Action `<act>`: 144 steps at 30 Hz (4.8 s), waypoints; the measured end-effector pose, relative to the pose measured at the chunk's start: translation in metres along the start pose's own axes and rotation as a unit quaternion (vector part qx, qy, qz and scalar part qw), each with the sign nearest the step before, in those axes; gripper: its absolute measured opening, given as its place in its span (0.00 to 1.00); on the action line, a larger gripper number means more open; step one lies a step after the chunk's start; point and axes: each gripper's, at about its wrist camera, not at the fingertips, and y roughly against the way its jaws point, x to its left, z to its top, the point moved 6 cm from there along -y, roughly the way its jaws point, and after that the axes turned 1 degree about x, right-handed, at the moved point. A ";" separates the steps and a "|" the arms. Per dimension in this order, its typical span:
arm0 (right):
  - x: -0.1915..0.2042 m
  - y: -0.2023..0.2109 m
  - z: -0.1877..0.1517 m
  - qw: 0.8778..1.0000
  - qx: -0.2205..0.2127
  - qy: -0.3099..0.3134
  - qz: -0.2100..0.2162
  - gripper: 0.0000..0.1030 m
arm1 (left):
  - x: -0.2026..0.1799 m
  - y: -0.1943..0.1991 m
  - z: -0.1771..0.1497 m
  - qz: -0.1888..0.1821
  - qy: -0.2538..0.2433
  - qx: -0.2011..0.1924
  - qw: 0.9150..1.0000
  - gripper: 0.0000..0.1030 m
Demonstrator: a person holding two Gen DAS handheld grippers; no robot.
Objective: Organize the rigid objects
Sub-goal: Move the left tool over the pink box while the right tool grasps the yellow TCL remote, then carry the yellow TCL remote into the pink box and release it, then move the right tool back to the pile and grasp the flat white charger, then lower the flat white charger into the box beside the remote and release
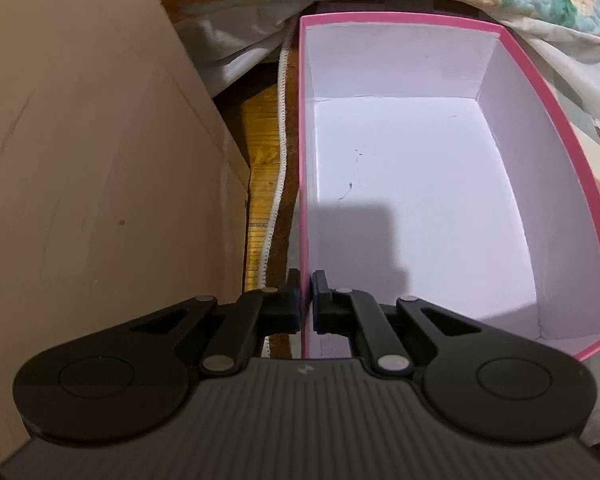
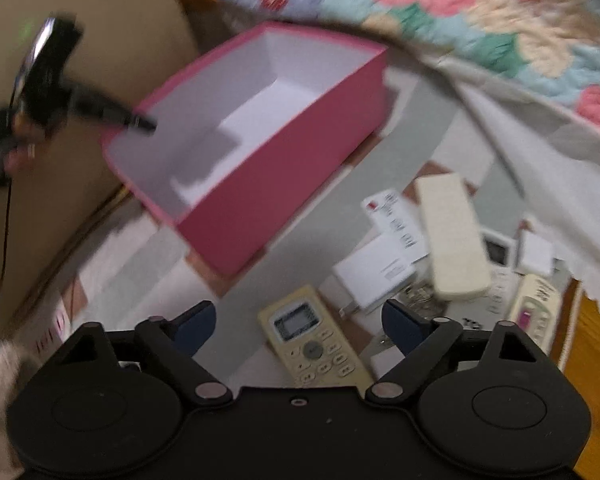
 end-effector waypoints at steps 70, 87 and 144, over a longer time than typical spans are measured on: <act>0.043 -0.218 0.214 0.924 0.093 -0.347 0.129 0.33 | 0.003 0.006 -0.026 0.000 0.022 0.057 0.998 0.05; 0.033 -0.006 0.148 0.989 -0.062 -0.086 0.102 0.52 | 0.002 0.006 -0.025 0.002 0.016 0.053 0.998 0.05; 0.054 0.020 0.141 0.993 -0.087 -0.061 0.056 0.65 | 0.003 0.006 -0.025 -0.001 0.018 0.051 0.999 0.05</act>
